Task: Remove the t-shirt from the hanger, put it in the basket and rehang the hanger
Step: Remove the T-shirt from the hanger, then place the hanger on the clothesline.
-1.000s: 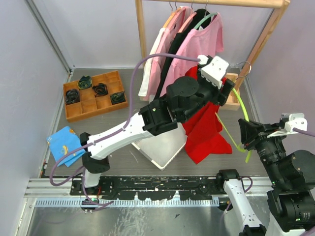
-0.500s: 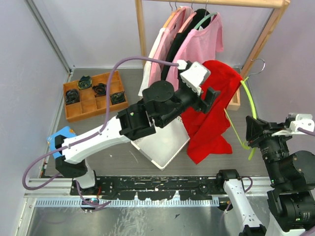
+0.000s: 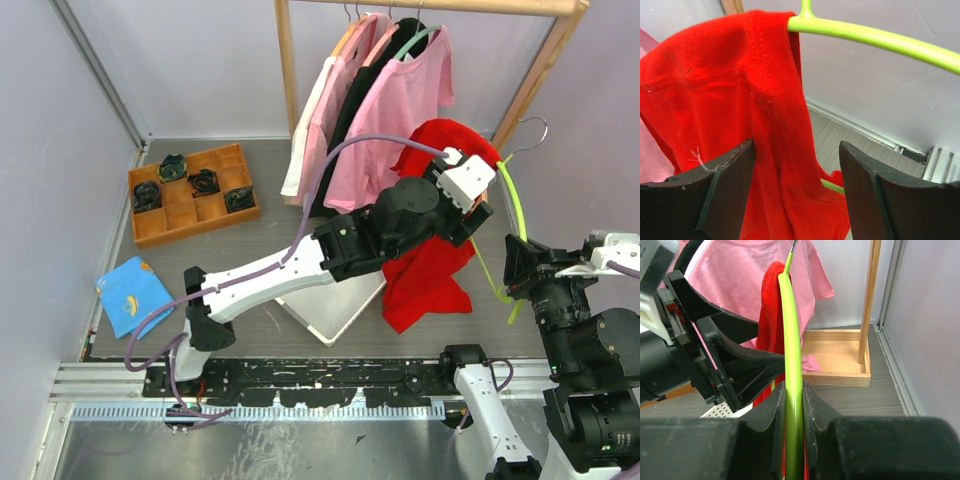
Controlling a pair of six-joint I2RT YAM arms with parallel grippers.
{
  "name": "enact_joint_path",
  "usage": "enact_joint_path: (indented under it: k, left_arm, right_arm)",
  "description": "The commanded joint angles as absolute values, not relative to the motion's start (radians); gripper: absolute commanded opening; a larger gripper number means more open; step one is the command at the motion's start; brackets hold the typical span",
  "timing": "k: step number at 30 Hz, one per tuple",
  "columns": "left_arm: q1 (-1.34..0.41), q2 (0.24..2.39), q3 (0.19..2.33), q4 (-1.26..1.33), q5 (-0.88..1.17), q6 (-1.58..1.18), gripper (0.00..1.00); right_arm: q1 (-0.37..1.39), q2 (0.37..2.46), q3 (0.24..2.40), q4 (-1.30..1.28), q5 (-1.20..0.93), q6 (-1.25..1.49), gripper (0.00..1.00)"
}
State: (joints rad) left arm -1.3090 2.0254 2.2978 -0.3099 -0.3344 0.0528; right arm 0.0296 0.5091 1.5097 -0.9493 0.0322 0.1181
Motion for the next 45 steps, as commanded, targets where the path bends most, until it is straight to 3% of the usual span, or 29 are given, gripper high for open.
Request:
enact_joint_path:
  k: [1, 3, 11, 12, 28, 45]
  left_arm:
    - [-1.302, 2.025, 2.35, -0.28, -0.396, 0.089, 0.71]
    - [-1.294, 2.025, 2.351, -0.274, -0.398, 0.088, 0.63]
    - [-1.265, 2.018, 2.351, -0.265, -0.407, 0.083, 0.02]
    - [-1.261, 2.019, 2.355, -0.264, -0.408, 0.084, 0.0]
    - [-1.085, 2.132, 2.591, -0.306, -0.448, 0.03, 0.0]
    - [-1.006, 2.165, 2.495, -0.314, -0.406, -0.05, 0.0]
  right_arm:
    - [0.026, 0.502, 1.549, -0.795, 0.027, 0.118, 0.01]
    - [0.026, 0.499, 1.547, -0.797, 0.027, 0.117, 0.01]
    - [0.026, 0.493, 1.537, -0.799, 0.029, 0.113, 0.01]
    - [0.026, 0.492, 1.537, -0.799, 0.03, 0.113, 0.01]
    - [0.026, 0.481, 1.547, -0.825, 0.018, 0.115, 0.0]
    - [0.027, 0.474, 1.625, -0.86, 0.072, 0.114, 0.01]
